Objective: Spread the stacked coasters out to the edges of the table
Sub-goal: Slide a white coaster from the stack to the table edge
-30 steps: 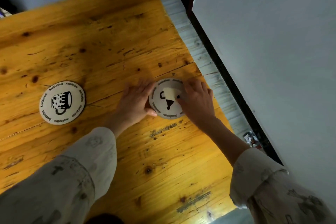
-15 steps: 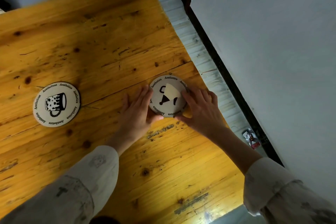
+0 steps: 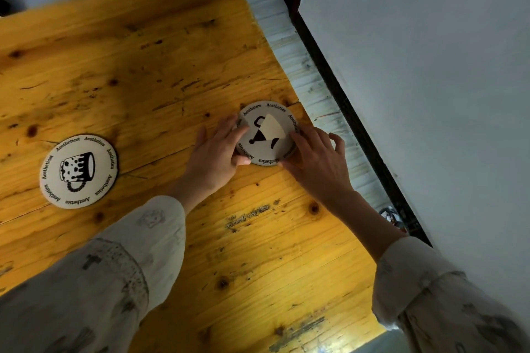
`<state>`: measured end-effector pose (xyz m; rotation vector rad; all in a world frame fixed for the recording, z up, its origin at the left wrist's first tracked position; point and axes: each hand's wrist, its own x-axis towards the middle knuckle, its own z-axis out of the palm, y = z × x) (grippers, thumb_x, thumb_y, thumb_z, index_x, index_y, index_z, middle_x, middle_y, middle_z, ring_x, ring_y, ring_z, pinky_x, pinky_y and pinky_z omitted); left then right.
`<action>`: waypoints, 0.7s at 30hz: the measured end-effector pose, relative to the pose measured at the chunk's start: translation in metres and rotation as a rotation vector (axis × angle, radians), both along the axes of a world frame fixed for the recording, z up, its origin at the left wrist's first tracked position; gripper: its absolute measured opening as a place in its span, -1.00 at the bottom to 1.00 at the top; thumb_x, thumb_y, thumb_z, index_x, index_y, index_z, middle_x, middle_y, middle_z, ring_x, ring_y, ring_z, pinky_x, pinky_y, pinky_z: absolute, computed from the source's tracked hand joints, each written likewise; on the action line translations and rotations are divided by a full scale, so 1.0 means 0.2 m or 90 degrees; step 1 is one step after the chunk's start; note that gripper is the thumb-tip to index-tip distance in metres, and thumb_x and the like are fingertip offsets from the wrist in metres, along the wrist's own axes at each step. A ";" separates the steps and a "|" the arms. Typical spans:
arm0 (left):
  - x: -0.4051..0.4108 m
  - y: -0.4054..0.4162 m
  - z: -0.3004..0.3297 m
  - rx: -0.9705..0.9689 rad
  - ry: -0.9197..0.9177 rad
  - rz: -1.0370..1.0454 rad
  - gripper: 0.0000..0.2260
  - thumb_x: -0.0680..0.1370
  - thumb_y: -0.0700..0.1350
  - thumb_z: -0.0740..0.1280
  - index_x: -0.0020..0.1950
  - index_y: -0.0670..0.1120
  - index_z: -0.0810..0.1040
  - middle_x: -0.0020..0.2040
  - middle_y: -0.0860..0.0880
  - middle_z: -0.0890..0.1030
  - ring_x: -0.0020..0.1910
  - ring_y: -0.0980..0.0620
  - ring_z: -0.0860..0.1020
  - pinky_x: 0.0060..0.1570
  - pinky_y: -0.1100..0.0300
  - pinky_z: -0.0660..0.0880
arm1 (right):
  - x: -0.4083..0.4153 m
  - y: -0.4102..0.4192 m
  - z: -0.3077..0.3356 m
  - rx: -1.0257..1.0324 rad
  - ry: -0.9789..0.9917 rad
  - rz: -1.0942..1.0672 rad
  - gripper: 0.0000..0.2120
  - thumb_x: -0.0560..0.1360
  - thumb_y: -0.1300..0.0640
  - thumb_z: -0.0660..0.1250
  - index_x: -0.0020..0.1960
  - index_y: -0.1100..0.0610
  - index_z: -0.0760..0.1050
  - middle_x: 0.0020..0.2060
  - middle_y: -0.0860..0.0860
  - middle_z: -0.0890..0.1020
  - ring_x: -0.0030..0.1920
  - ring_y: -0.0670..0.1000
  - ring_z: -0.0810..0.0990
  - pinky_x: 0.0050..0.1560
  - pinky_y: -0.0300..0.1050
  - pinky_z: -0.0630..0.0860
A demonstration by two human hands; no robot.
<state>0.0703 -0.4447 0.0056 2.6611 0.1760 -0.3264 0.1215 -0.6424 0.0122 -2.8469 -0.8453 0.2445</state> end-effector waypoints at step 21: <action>0.13 -0.05 -0.03 -0.029 0.022 0.015 -0.40 0.51 -0.07 0.24 0.47 -0.01 0.01 0.55 -0.04 -0.08 0.51 0.00 -0.18 0.40 -0.31 -0.25 | 0.09 0.00 -0.02 0.026 0.038 -0.042 -0.40 0.50 -0.14 0.21 0.42 0.16 0.22 0.46 0.13 0.28 0.42 0.15 0.28 0.33 0.10 0.31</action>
